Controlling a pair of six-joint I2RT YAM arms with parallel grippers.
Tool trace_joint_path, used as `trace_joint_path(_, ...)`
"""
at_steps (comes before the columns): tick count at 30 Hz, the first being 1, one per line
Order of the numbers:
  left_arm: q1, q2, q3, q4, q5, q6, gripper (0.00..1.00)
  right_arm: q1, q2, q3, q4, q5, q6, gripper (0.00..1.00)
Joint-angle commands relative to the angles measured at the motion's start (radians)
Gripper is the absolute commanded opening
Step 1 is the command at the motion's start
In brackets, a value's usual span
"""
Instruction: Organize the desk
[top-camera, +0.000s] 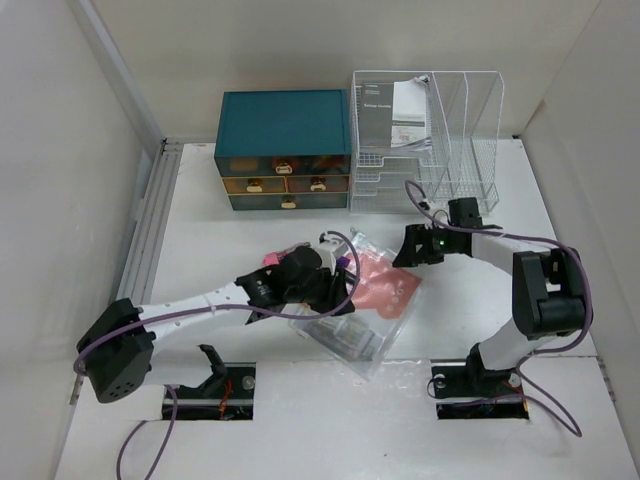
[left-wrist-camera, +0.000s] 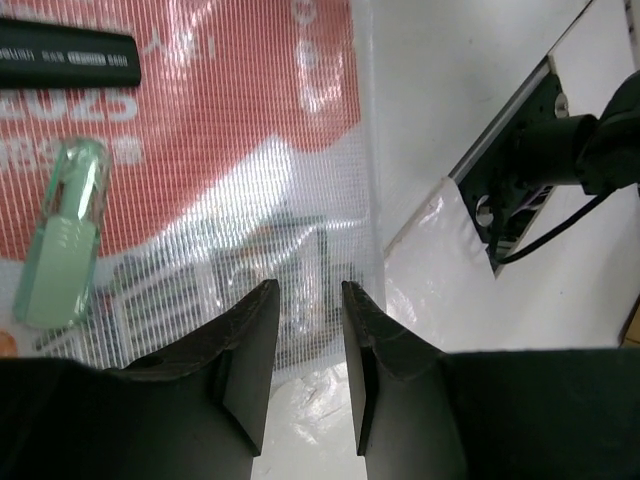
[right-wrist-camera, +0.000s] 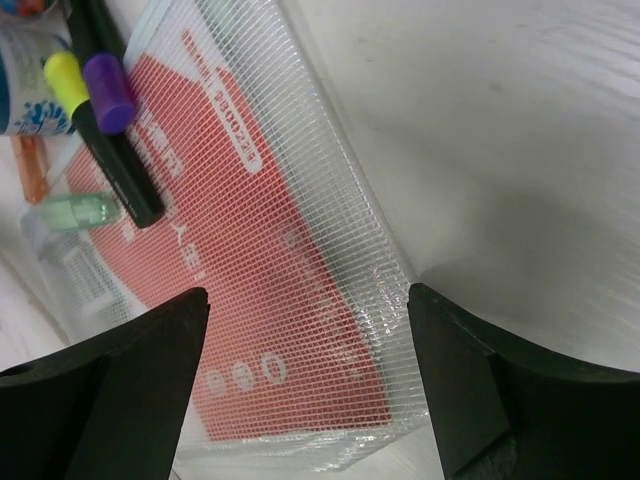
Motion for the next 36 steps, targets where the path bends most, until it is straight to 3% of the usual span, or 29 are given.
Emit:
trace_joint_path(1, -0.047, 0.018, -0.026, 0.090, -0.095, -0.061, 0.29, -0.039, -0.023, 0.002, 0.041, 0.082, 0.050, 0.86)
trace_joint_path(8, -0.092, 0.086, -0.066, 0.135, -0.132, -0.089, 0.29, -0.048, -0.056, 0.011, -0.012, 0.102, 0.061, 0.86)
trace_joint_path(14, -0.113, 0.148, -0.117, 0.213, -0.141, -0.133, 0.29, -0.048, -0.177, 0.016, -0.011, 0.046, 0.041, 0.86)
trace_joint_path(23, -0.123, 0.244, -0.127, 0.273, -0.132, -0.142, 0.29, -0.059, -0.202, 0.007, -0.091, 0.193, 0.126, 0.88)
trace_joint_path(36, -0.123, 0.314, -0.166, 0.359, -0.123, -0.201, 0.29, -0.068, 0.002, 0.028, -0.151, 0.185, 0.136, 0.88)
